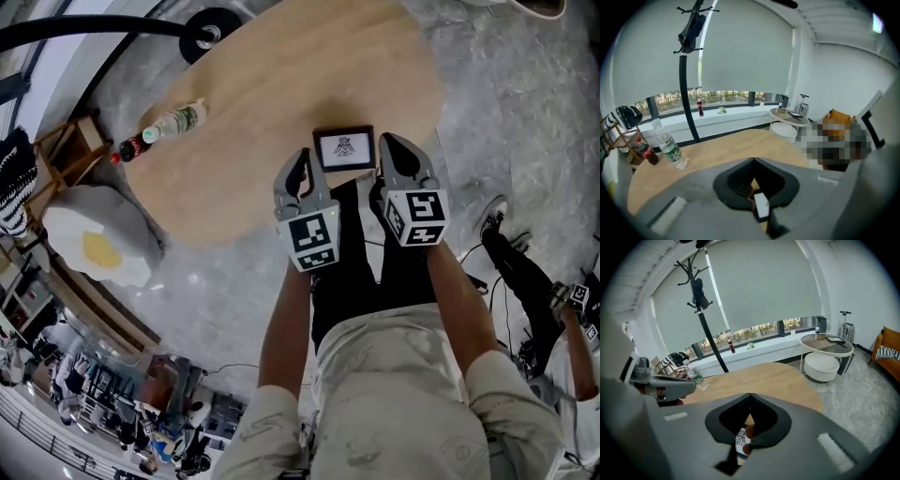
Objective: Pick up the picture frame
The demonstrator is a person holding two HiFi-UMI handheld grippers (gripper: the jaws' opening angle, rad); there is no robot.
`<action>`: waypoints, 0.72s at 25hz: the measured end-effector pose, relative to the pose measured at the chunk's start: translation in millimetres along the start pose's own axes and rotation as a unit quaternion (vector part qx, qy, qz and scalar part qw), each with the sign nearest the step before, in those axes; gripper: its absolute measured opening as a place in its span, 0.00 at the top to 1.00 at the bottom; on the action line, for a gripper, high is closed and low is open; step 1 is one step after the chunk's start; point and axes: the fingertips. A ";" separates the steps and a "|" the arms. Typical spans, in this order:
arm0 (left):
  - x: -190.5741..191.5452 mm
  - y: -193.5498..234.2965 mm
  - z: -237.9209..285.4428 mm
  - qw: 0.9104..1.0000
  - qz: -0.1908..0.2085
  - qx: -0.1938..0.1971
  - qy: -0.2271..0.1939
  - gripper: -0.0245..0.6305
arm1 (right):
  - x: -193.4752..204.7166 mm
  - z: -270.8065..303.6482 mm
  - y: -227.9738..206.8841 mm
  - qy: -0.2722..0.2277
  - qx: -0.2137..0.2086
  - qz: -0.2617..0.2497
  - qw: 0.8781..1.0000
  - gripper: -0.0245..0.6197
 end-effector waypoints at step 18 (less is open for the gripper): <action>118.2 27.4 50.5 0.991 -0.022 -0.006 0.133 0.87 | 117.1 41.2 5.9 0.119 -0.003 0.018 0.993 0.89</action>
Point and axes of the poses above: the fingertips, and each gripper's own axes: z forward along the fingers, y to its left, x out of its underside, and after that the axes turned 14 degrees about -z, right-handed
